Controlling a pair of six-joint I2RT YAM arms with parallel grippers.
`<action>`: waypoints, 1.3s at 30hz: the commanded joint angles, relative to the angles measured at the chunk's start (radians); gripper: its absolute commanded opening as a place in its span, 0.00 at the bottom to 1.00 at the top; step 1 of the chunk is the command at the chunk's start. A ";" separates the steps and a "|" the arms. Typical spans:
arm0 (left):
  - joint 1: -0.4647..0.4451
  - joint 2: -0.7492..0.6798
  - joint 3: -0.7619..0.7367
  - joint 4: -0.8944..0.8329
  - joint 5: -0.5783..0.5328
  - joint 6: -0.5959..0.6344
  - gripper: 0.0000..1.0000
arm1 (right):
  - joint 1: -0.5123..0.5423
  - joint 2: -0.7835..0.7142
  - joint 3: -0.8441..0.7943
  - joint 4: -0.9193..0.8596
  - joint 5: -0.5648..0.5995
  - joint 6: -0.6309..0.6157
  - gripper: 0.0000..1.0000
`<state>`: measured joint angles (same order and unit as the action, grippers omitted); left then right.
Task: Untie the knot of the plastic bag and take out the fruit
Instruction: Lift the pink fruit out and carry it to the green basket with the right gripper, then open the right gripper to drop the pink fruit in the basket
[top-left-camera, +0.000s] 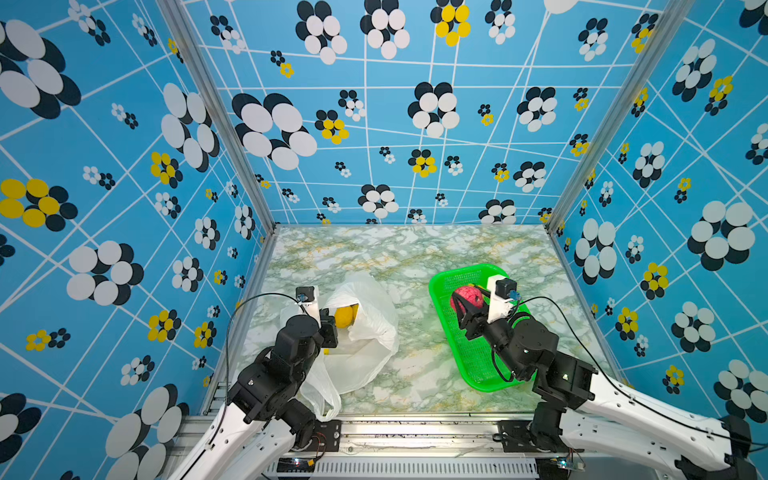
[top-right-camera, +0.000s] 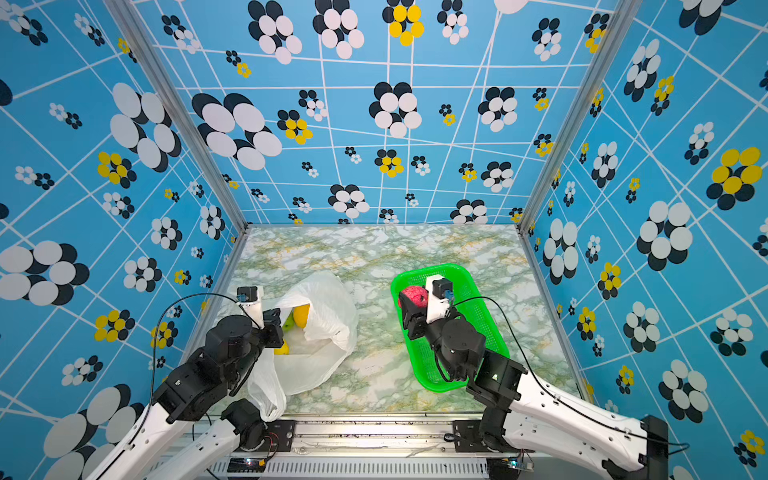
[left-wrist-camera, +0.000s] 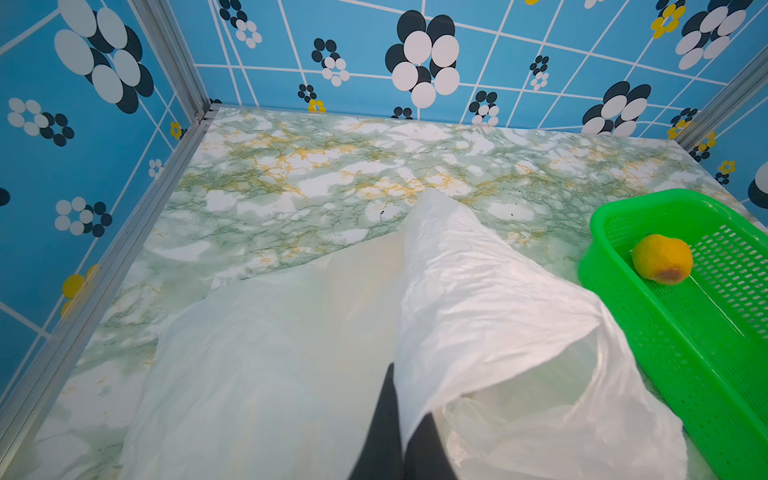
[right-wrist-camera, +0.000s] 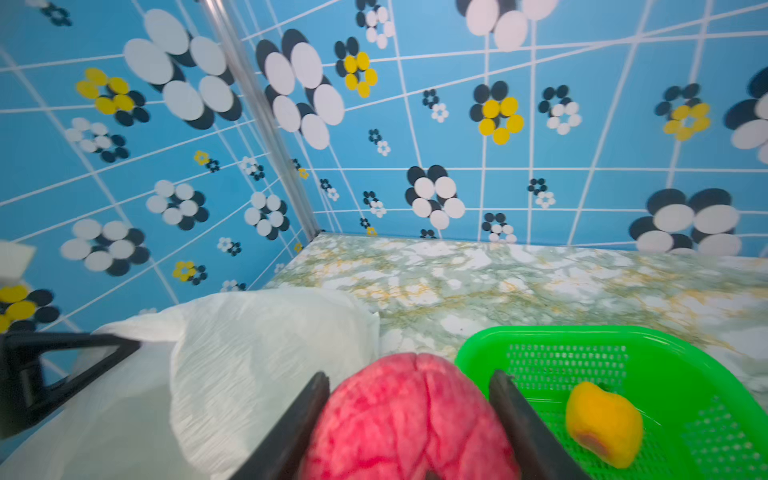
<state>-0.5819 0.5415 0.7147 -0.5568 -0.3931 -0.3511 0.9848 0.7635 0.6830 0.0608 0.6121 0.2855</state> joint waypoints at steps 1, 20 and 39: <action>0.007 -0.005 0.027 -0.029 -0.002 -0.009 0.00 | -0.113 0.015 0.042 -0.193 -0.063 0.113 0.29; 0.005 -0.034 -0.004 -0.029 0.027 -0.025 0.00 | -0.506 0.483 0.095 -0.393 -0.083 0.311 0.25; 0.006 -0.028 -0.004 -0.025 0.021 -0.024 0.00 | -0.532 0.487 0.005 -0.242 -0.113 0.319 0.84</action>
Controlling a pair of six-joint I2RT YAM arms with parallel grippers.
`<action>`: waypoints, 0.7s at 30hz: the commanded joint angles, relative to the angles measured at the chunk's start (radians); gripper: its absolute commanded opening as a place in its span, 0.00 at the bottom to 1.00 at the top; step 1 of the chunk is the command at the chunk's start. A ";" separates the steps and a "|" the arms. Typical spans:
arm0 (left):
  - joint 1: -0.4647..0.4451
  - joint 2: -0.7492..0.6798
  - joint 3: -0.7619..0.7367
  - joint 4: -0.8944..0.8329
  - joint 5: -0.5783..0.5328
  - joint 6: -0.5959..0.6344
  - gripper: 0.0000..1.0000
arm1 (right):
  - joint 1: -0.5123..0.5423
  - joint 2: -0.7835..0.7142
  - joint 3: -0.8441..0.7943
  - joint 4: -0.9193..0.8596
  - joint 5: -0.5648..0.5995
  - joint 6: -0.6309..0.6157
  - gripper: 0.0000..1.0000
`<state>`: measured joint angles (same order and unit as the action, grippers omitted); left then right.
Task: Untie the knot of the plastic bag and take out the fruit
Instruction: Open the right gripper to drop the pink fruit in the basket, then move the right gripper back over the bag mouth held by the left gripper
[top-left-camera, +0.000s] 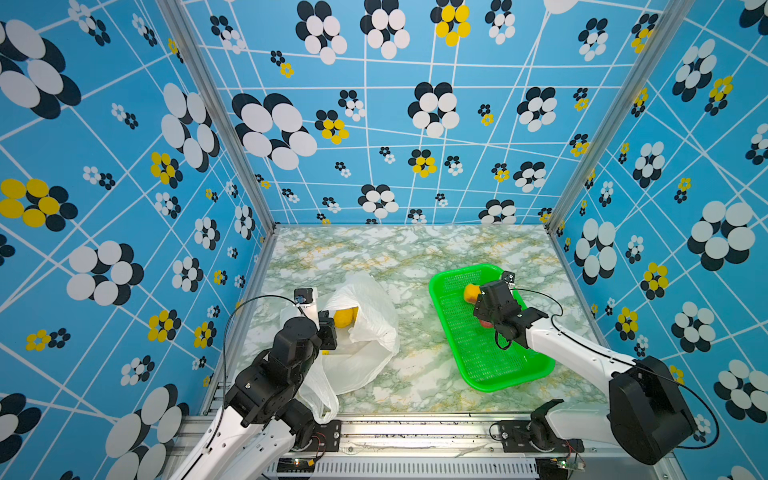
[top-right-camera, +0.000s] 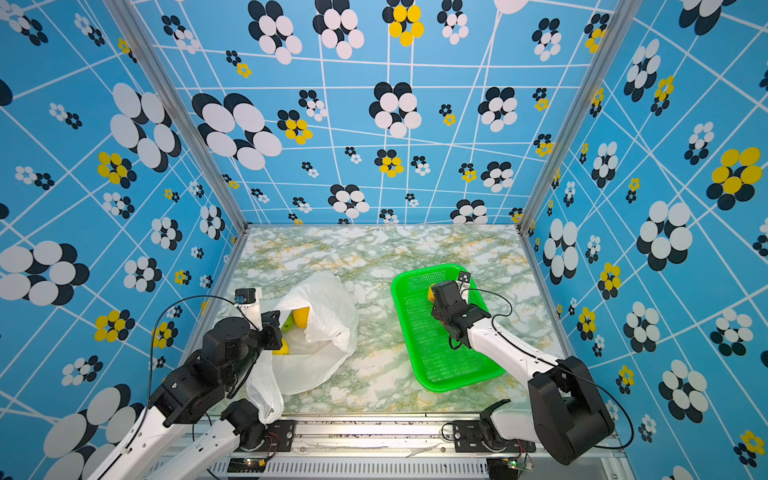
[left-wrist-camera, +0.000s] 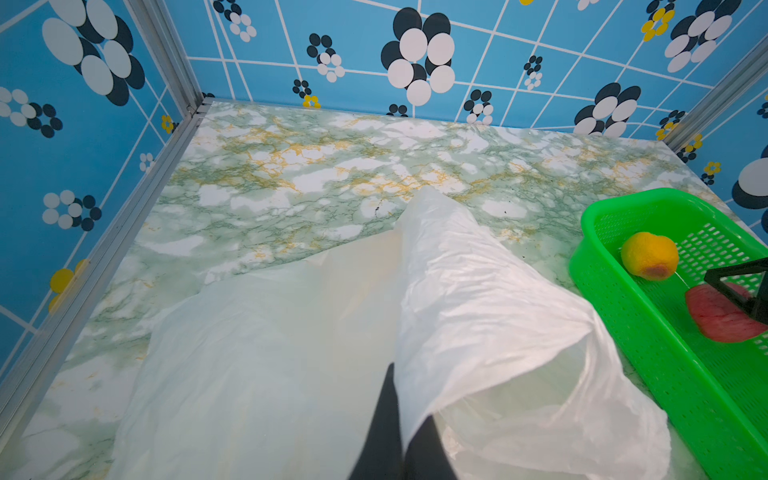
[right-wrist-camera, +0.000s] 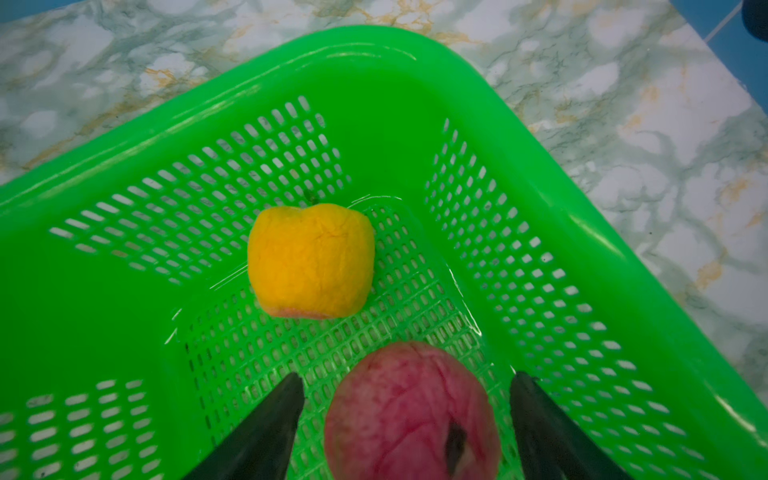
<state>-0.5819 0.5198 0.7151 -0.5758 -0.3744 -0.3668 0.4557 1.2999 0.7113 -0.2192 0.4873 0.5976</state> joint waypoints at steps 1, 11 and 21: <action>0.005 -0.004 -0.004 -0.006 0.005 -0.008 0.00 | -0.003 -0.066 -0.029 0.037 0.015 0.010 0.85; 0.006 0.011 0.002 -0.001 0.002 -0.006 0.00 | 0.208 -0.328 -0.012 -0.019 0.079 -0.095 0.74; 0.007 0.008 -0.003 0.002 0.001 -0.005 0.00 | 0.773 -0.300 -0.021 0.345 0.106 -0.348 0.41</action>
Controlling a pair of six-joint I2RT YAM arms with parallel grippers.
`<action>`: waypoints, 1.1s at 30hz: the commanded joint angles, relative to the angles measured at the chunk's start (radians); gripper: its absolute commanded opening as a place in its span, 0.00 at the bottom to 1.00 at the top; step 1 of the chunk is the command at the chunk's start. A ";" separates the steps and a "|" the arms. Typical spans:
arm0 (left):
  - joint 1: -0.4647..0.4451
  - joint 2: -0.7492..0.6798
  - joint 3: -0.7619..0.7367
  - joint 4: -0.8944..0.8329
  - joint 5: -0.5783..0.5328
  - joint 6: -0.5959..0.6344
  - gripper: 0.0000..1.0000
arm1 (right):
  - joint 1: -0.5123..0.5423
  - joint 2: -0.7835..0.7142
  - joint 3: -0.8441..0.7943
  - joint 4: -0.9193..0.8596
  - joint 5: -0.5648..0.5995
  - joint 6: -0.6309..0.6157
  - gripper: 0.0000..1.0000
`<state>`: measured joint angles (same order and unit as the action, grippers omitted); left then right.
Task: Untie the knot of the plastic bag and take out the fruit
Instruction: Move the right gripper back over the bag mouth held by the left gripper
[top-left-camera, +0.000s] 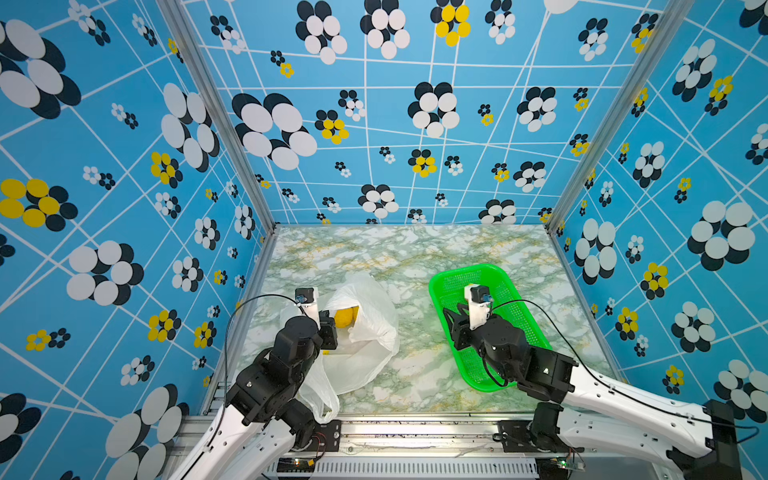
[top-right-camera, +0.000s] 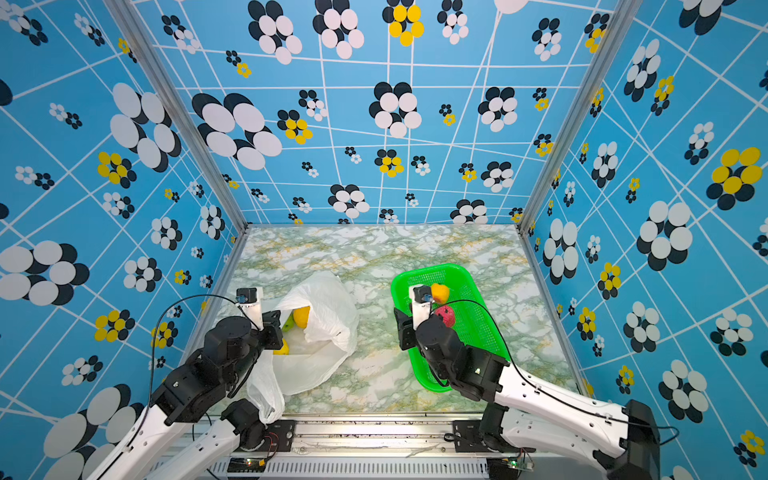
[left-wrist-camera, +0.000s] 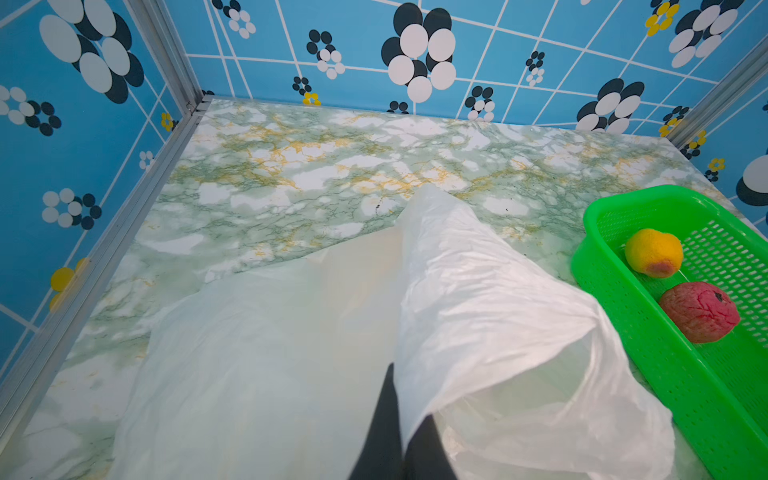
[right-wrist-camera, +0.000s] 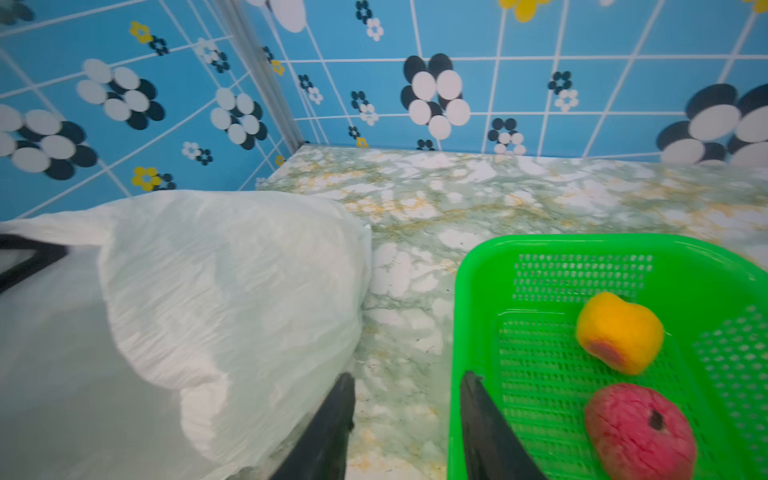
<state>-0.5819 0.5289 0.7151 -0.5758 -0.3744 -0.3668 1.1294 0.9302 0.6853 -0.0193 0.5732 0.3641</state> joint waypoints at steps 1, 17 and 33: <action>0.007 0.000 -0.003 0.002 0.004 -0.005 0.00 | 0.146 0.106 0.002 0.197 0.020 -0.140 0.40; 0.007 -0.014 0.001 -0.018 -0.006 -0.010 0.00 | 0.357 0.720 0.292 0.460 -0.072 -0.095 0.22; 0.007 -0.003 -0.002 -0.004 0.001 -0.005 0.00 | 0.257 1.047 0.605 0.131 0.012 0.107 0.30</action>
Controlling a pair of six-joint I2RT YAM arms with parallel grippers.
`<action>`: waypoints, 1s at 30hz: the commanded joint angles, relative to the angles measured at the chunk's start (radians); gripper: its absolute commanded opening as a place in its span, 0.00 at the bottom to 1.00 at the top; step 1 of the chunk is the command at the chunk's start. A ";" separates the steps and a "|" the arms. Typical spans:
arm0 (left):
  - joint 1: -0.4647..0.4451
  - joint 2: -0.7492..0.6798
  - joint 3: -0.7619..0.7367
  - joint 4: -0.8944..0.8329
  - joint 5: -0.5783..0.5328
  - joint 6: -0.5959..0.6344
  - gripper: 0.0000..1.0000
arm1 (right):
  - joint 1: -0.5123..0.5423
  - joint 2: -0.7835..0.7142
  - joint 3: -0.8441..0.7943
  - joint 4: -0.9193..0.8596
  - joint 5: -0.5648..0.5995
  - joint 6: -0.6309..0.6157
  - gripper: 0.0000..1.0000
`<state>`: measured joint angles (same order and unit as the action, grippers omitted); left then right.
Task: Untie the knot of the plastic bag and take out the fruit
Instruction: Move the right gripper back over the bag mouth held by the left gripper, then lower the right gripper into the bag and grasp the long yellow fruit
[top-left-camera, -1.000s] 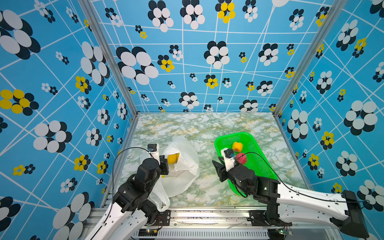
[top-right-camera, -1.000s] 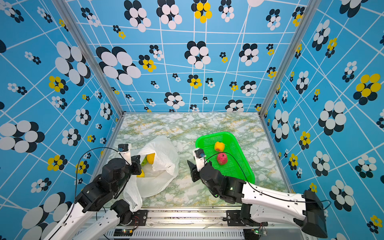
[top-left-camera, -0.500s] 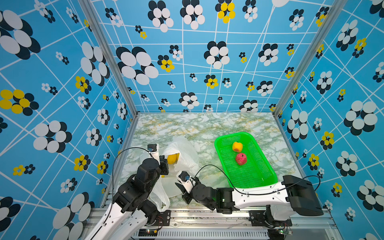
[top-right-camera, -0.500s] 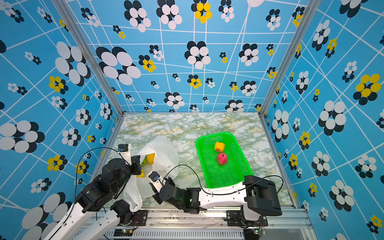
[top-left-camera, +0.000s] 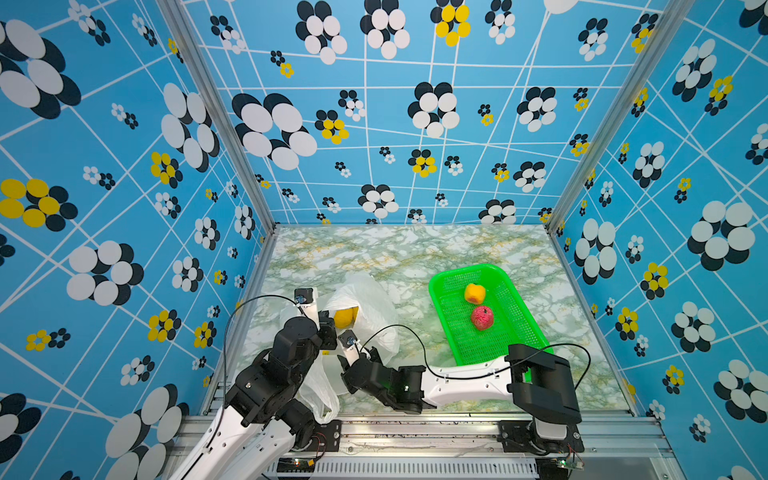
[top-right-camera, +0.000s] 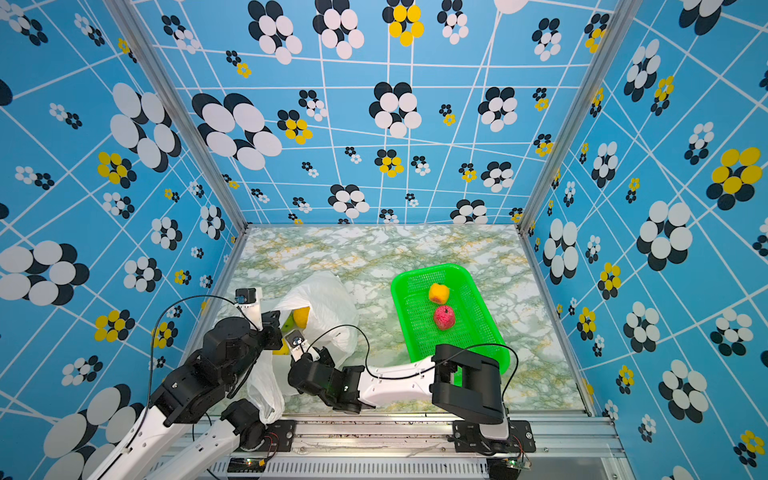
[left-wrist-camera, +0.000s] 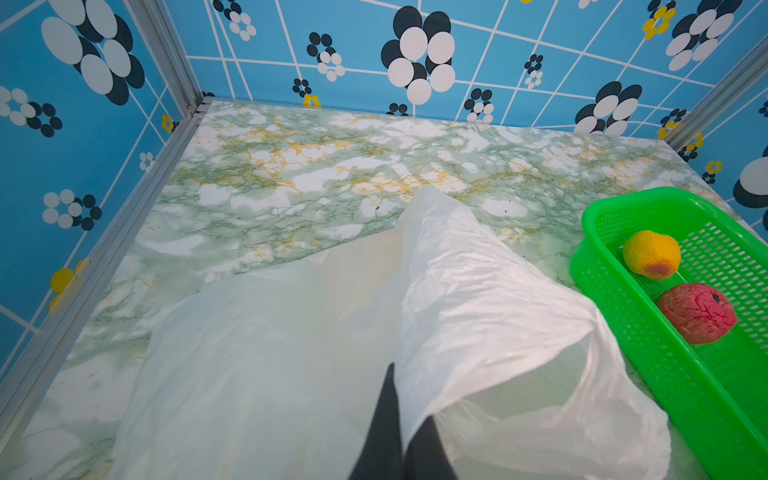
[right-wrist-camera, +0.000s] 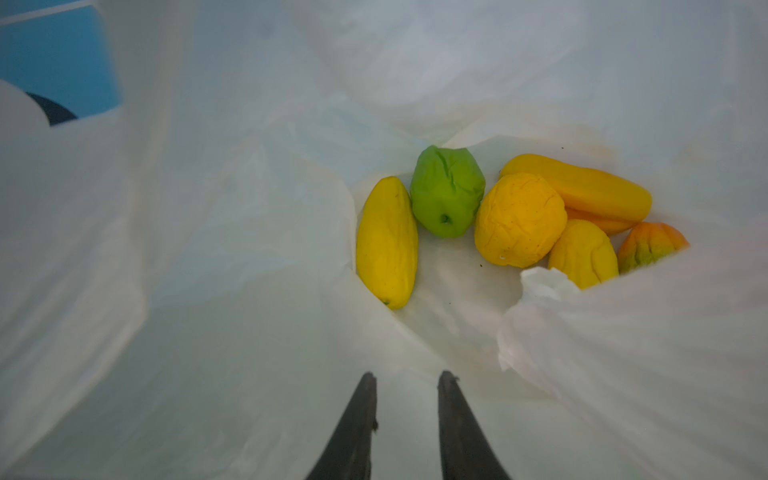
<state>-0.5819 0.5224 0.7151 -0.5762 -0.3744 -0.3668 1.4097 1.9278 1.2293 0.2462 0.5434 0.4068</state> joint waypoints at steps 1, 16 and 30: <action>0.007 0.004 -0.001 -0.004 0.002 -0.004 0.00 | -0.034 0.066 0.084 -0.161 0.050 0.079 0.30; 0.007 -0.003 -0.005 0.002 -0.001 -0.003 0.00 | -0.118 0.240 0.245 -0.324 0.251 0.040 0.61; 0.007 -0.002 -0.006 0.006 0.000 0.000 0.00 | -0.207 0.339 0.283 -0.338 0.078 0.072 0.59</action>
<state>-0.5819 0.5224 0.7151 -0.5762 -0.3740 -0.3668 1.2167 2.2387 1.4750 -0.0513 0.6807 0.4553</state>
